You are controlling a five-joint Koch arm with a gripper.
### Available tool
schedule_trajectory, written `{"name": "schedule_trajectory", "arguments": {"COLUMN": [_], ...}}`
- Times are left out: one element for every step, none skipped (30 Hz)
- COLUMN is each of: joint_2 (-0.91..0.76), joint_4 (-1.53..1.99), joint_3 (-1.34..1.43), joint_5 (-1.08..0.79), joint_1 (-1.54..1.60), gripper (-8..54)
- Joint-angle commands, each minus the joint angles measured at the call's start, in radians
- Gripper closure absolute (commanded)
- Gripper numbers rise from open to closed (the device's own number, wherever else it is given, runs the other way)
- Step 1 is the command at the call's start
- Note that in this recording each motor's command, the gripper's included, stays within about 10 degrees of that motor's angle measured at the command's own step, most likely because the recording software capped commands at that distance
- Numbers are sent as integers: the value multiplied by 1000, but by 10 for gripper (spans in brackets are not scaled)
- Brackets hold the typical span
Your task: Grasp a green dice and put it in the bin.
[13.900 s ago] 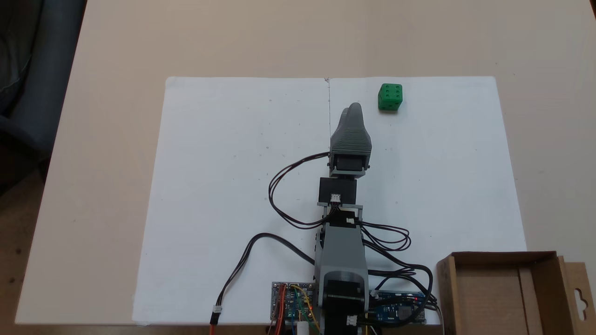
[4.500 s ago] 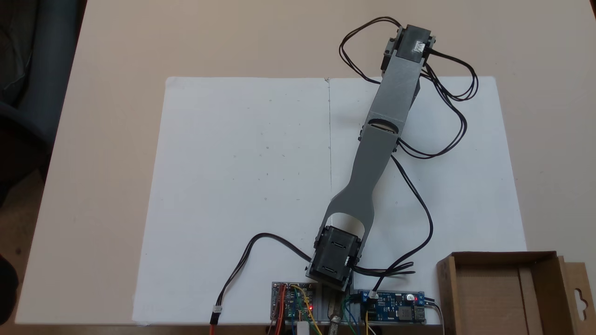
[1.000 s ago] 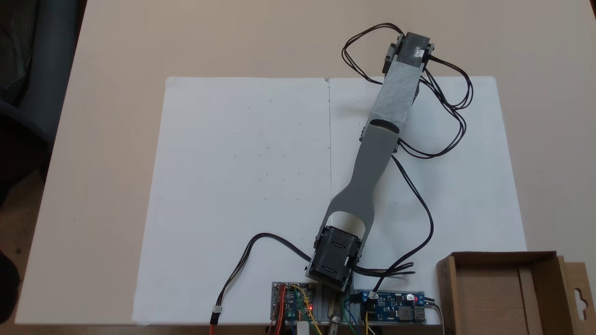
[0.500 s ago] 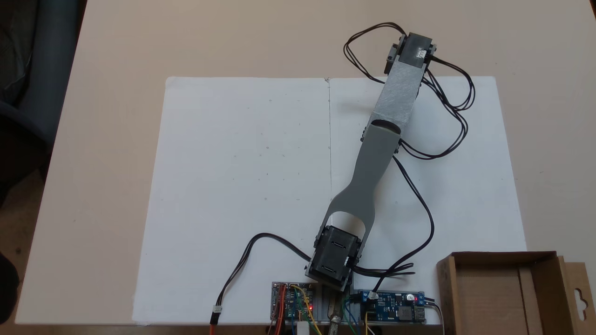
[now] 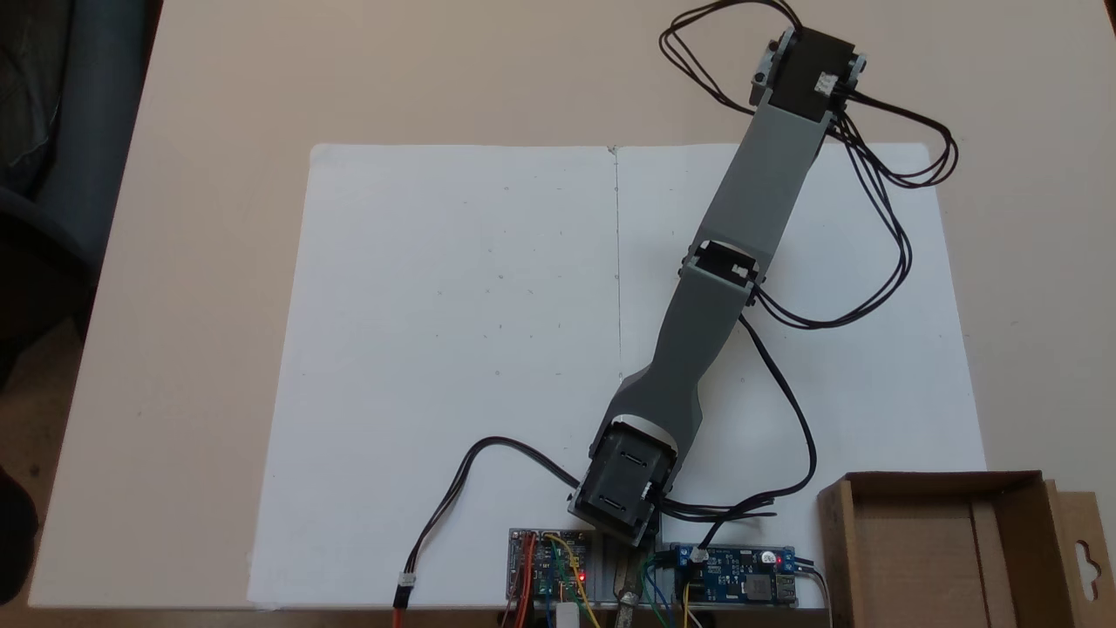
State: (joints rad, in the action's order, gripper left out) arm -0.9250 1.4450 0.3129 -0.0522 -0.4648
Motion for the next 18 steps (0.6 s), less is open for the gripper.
{"name": "schedule_trajectory", "arguments": {"joint_2": [-121, -138, -161, -179, -190, -206, -216, -229, -250, -265, -284, -299, -318, -325, -342, -353, -367, -371], "joint_4": [150, 152, 153, 153, 155, 156, 158, 160, 158, 156, 153, 147, 143, 133, 120, 112, 109, 107], "joint_3": [-9, -9, -9, -9, -9, -8, -8, -8, 3, 21, 44, 72, 97, 124, 156, 189, 212, 229], "joint_5": [92, 94, 95, 95, 97, 95, 95, 95, 95, 95, 94, 92, 92, 81, 72, 66, 63, 44], "joint_1": [-35, -43, -55, -67, -84, -103, -127, -158, -221, -256, -293, -334, -376, -417, -463, -509, -552, -594], "gripper": [334, 334, 334, 334, 334, 334, 334, 334, 334, 334, 334, 334, 334, 334, 334, 334, 334, 334]}}
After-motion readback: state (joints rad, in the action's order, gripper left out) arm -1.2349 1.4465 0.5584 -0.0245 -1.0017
